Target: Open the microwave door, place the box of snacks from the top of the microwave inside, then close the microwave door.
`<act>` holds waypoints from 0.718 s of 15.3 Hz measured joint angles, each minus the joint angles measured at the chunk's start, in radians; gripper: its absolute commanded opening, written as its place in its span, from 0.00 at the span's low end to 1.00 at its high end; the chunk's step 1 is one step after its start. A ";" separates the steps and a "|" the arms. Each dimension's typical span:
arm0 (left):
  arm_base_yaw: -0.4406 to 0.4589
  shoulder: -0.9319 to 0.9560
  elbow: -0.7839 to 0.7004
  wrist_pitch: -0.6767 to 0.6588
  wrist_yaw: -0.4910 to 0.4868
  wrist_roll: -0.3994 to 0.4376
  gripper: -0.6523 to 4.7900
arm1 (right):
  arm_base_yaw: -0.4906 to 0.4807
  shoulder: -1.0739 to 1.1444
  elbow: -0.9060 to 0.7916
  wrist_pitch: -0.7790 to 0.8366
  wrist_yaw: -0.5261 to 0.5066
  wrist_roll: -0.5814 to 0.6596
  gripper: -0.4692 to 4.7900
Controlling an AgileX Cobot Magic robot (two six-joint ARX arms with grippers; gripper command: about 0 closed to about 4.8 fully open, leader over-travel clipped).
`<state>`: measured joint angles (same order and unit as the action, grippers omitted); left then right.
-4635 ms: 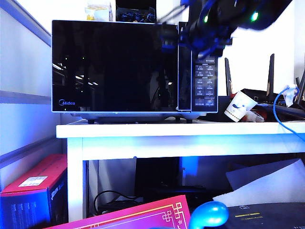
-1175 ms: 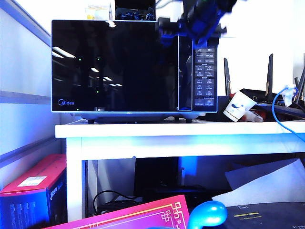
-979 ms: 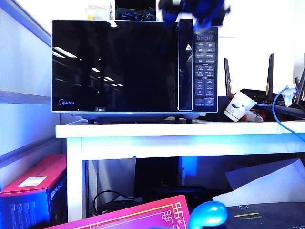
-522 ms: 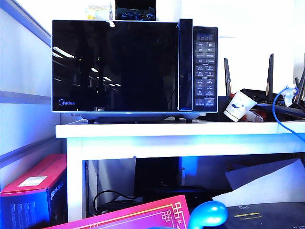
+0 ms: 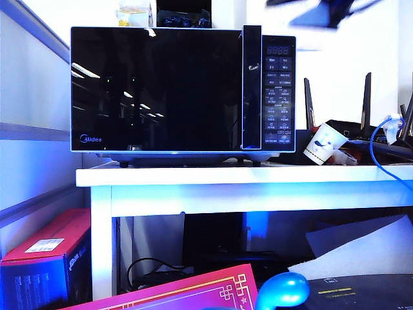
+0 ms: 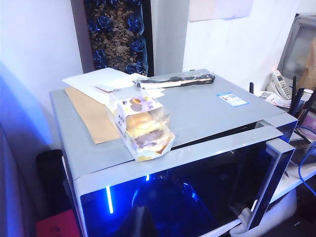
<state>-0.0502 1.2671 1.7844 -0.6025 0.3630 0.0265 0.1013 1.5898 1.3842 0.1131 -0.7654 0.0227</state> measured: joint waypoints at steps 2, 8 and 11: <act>0.000 0.000 0.000 0.000 0.000 0.000 0.11 | 0.005 0.049 0.000 0.028 -0.034 0.019 0.93; 0.000 0.000 0.000 0.000 0.000 0.000 0.11 | 0.025 0.138 0.000 0.204 -0.077 0.124 0.93; 0.000 0.000 0.000 0.000 0.000 0.000 0.11 | 0.041 0.154 0.000 0.241 -0.074 0.145 0.93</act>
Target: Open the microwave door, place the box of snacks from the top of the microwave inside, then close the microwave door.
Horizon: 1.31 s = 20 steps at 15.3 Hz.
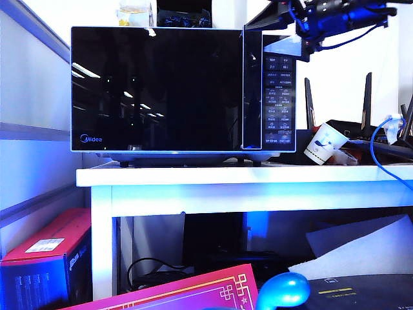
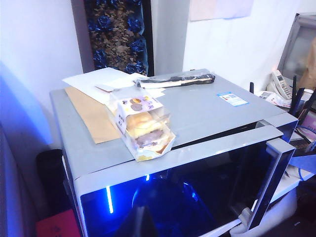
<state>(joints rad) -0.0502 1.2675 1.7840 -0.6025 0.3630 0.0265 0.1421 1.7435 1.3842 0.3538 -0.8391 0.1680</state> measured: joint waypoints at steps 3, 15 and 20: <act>0.000 0.000 0.000 0.000 0.000 0.000 0.11 | 0.021 0.004 0.000 0.022 0.007 0.008 0.93; -0.001 0.001 0.000 0.000 0.001 0.000 0.11 | 0.010 -0.094 0.030 -0.036 -0.218 0.123 0.90; 0.000 0.001 0.000 0.000 0.004 0.000 0.11 | 0.014 -0.100 0.033 -0.075 -0.248 0.116 0.90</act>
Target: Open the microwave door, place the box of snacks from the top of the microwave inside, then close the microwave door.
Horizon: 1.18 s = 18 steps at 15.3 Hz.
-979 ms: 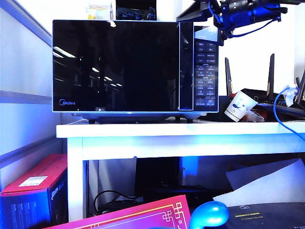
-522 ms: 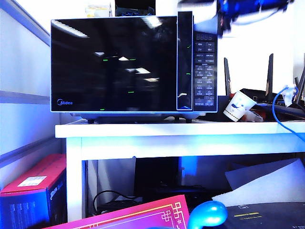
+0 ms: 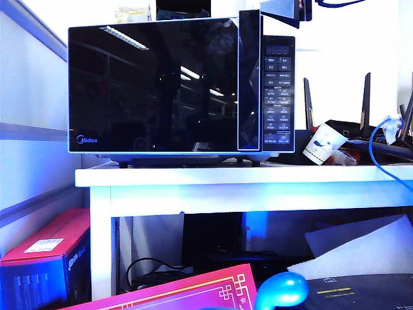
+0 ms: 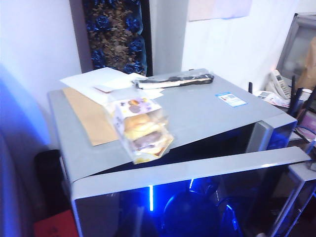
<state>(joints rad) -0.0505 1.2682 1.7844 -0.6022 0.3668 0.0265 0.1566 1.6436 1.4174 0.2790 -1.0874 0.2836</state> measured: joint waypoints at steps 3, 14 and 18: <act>0.000 0.000 0.000 0.000 0.014 0.000 0.11 | -0.013 -0.008 -0.001 0.013 0.031 -0.014 0.90; 0.000 0.000 0.000 0.000 0.015 0.000 0.11 | -0.001 0.063 -0.002 -0.140 0.211 -0.208 0.90; 0.000 0.000 0.000 0.000 0.015 0.000 0.11 | 0.016 0.060 0.000 -0.135 0.095 -0.182 0.90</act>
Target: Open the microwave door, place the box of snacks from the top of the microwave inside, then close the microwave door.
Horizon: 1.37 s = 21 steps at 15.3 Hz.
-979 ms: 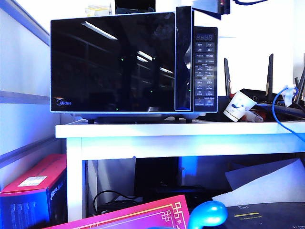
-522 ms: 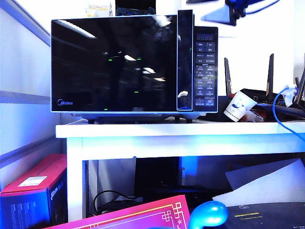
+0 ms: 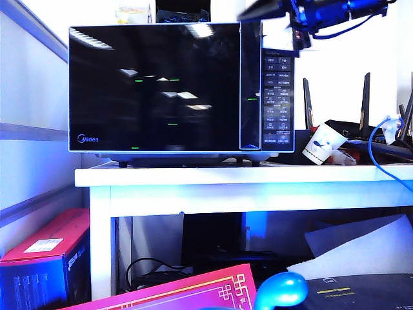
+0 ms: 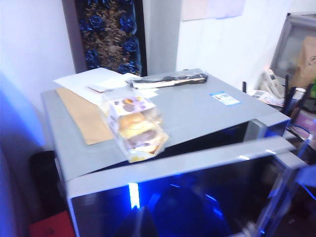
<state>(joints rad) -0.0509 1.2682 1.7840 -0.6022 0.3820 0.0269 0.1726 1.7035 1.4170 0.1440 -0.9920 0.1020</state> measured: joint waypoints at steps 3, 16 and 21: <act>-0.009 0.021 0.001 0.018 0.000 0.000 0.11 | 0.002 -0.013 0.000 -0.003 -0.064 0.023 0.90; -0.182 0.312 0.000 0.360 0.000 0.000 0.11 | 0.026 -0.044 -0.005 -0.056 -0.214 0.145 0.86; -0.234 0.429 0.000 0.615 0.003 0.000 0.11 | 0.068 -0.047 -0.006 -0.055 -0.189 0.146 0.86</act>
<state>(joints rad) -0.2848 1.6974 1.7844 0.0132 0.3847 0.0269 0.2401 1.6569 1.4109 0.0887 -1.1809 0.2485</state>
